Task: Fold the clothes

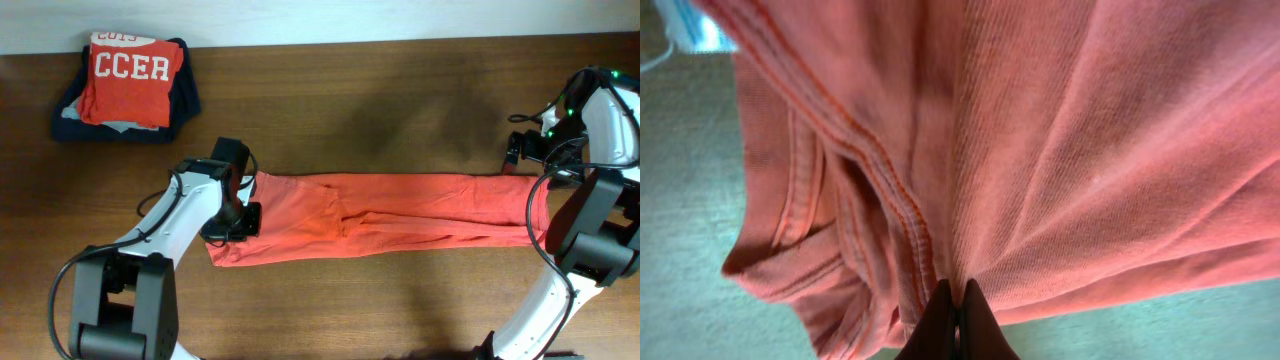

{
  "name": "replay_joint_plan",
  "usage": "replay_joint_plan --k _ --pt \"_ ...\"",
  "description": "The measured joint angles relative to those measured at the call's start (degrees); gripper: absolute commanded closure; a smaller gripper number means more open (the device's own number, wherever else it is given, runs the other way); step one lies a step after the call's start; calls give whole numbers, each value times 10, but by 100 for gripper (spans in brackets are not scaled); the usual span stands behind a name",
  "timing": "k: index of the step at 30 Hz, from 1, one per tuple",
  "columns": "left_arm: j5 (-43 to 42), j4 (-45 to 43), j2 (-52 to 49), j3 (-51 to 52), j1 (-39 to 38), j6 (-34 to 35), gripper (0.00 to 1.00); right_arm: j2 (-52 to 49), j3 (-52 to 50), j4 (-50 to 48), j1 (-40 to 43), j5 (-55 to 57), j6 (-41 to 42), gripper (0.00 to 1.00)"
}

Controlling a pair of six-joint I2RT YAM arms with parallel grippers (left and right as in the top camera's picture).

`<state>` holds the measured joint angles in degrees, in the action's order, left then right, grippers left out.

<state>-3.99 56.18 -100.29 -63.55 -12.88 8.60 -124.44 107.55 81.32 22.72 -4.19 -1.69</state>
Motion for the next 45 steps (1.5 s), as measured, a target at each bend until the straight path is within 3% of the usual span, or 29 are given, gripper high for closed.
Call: replay_joint_plan --k 9,10,11,13,15,22,26,33,45 --pt "40 28 0 0 0 24 96 0 0 0 0 0 0 1" --pt "42 29 0 0 0 26 88 0 0 0 0 0 0 1" --pt "43 30 0 0 0 27 57 0 0 0 0 0 -1 1" --pt "47 34 0 0 0 32 21 0 0 0 0 0 0 1" --pt "49 37 0 0 0 32 1 0 0 0 0 0 0 1" --pt "51 54 0 -5 0 37 1 0 0 0 0 0 0 1" --pt "46 52 -1 -64 0 45 1 0 0 0 0 0 0 1" --pt "29 -63 -1 -182 0 46 1 0 0 0 0 0 0 1" --pt "25 -199 -1 -192 0 47 1 0 0 0 0 0 -1 1"
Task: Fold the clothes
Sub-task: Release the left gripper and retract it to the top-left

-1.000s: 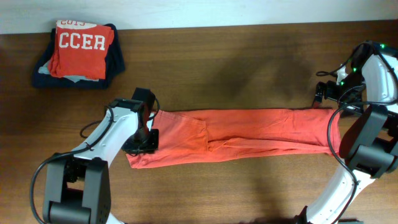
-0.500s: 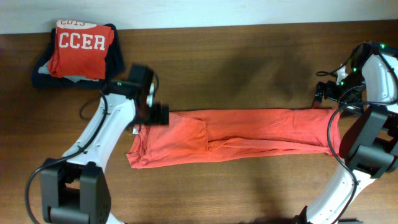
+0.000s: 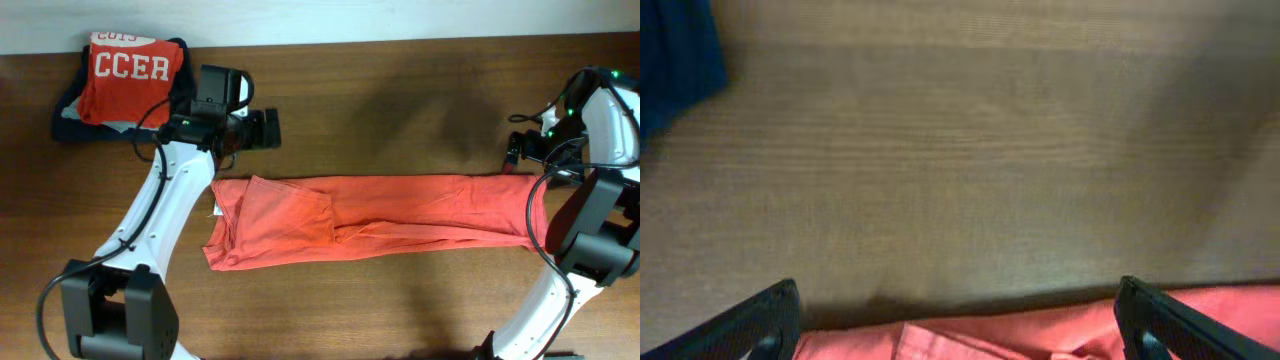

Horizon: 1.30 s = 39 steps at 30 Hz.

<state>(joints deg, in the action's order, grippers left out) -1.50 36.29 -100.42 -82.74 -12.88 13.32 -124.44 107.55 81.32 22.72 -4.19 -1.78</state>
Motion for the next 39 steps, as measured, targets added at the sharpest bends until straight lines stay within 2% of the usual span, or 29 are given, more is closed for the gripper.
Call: replay_joint_plan --k 8,16,29,39 --pt "1 -9 0 0 0 0 1 0 0 0 0 0 0 1" --pt "46 -9 0 0 8 0 1 0 0 0 0 0 1 1" --pt "65 0 0 0 112 0 1 0 0 0 0 0 1 1" --pt "65 18 0 0 122 0 1 0 0 -16 0 -30 22 1"
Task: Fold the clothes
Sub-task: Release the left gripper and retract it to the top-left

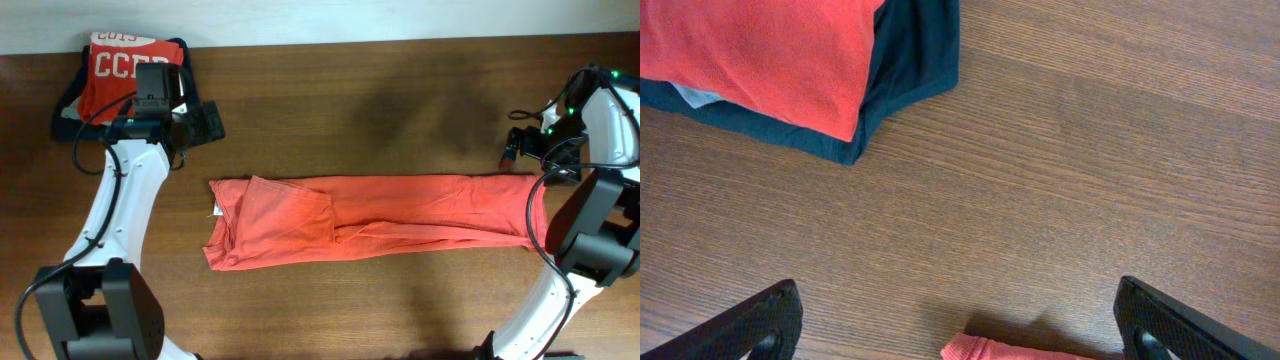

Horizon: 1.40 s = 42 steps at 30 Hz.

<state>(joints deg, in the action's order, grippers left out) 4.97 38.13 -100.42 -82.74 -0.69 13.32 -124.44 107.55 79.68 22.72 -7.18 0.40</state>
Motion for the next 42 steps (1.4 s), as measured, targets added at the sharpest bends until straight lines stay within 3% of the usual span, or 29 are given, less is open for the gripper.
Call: replay_joint_plan --k 8,21,23,28,32,42 --pt "0 0 0 0 0 0 1 0 0 10 9 -20 -11 1" --pt "0 0 0 0 0 0 1 0 0 -7 114 -78 -128 2" --pt "0 0 0 0 0 0 1 0 0 -16 125 -79 -136 8" --pt "0 0 0 0 0 0 1 0 -8 -62 131 -82 -162 11" --pt "0 0 0 0 0 0 1 0 -51 -106 131 -85 -182 25" --pt "0 0 0 0 0 0 1 0 -145 -175 131 -95 -189 32"
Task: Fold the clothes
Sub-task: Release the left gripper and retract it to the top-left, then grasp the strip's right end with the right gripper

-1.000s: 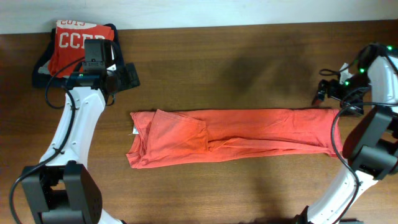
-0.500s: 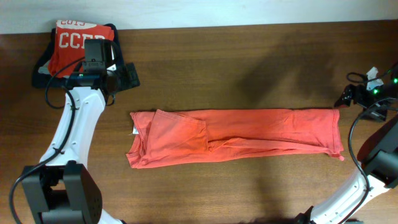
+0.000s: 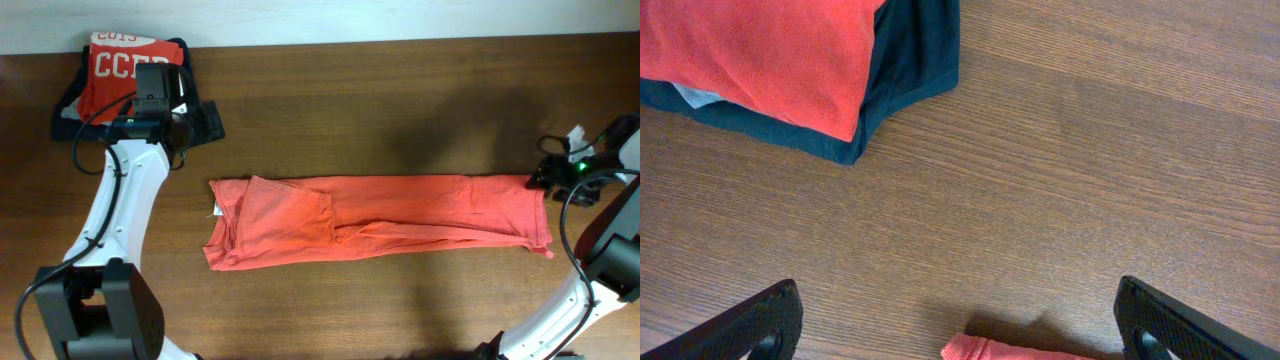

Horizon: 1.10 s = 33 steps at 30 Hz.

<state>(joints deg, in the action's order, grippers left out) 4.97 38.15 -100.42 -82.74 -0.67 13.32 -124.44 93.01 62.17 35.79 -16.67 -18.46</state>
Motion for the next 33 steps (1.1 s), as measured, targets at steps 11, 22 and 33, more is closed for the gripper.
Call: replay_joint_plan --k 11,22,33 --pt "0 0 0 0 0 0 1 30 -81 -90 -2 -6 7 78" --pt "0 0 0 0 0 0 1 30 -91 -95 -6 -37 17 72" --pt "0 0 0 0 0 0 1 32 -91 -84 -10 -66 17 41"
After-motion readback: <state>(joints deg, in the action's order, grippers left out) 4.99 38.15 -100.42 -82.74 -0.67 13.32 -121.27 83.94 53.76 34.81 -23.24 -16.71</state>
